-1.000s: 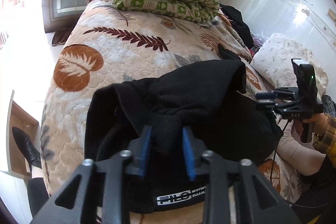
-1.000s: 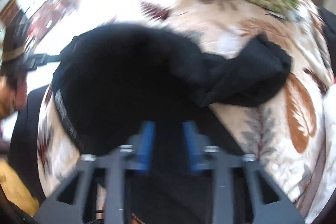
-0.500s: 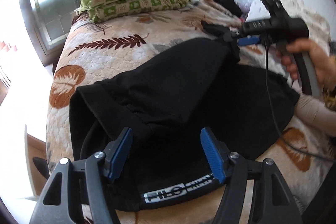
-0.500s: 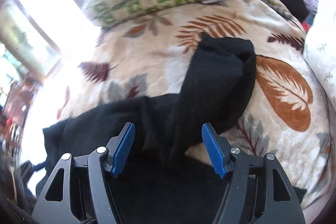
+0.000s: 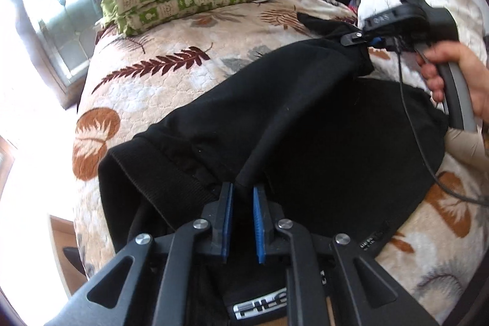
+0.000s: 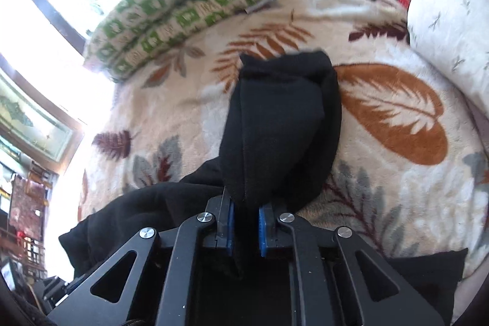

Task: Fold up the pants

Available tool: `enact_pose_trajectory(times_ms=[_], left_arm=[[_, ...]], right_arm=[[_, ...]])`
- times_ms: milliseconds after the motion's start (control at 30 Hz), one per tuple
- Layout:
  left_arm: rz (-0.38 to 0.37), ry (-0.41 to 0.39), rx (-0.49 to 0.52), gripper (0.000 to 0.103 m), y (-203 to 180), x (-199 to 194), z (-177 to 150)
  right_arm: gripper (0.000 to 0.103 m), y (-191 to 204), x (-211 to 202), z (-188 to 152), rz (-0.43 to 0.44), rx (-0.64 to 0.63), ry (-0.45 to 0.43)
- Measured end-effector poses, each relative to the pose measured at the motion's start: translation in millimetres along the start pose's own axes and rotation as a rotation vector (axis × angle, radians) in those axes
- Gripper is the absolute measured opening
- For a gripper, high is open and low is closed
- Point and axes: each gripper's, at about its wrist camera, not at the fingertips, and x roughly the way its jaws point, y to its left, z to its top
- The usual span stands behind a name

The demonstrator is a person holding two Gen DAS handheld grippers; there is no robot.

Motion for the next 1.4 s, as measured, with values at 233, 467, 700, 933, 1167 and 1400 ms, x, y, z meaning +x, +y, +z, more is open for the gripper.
enact_pose_trajectory(times_ms=[233, 467, 700, 933, 1167, 1400], left_arm=[[-0.053, -0.022, -0.070, 0.014, 25, -26, -6], [-0.038, 0.018, -0.070, 0.014, 28, -20, -18], [-0.028, 0.026, -0.078, 0.014, 26, -22, -25], [-0.036, 0.036, -0.108, 0.014, 31, -23, -32], [-0.034, 0.033, -0.091, 0.011, 36, -32, -36], [-0.088, 0.014, -0.146, 0.012, 45, -40, -39]], right_arm=[[0.013, -12, -28, -10, 0.115, 0.074, 0.021], [0.030, -40, -22, -47, 0.135, 0.187, 0.071], [0.033, -40, -37, -56, 0.026, 0.146, 0.002], [0.009, -49, -49, -57, -0.037, 0.116, -0.030], [0.009, -61, -90, -82, 0.009, 0.196, -0.098], [0.054, -47, -72, -83, -0.015, 0.111, -0.042]])
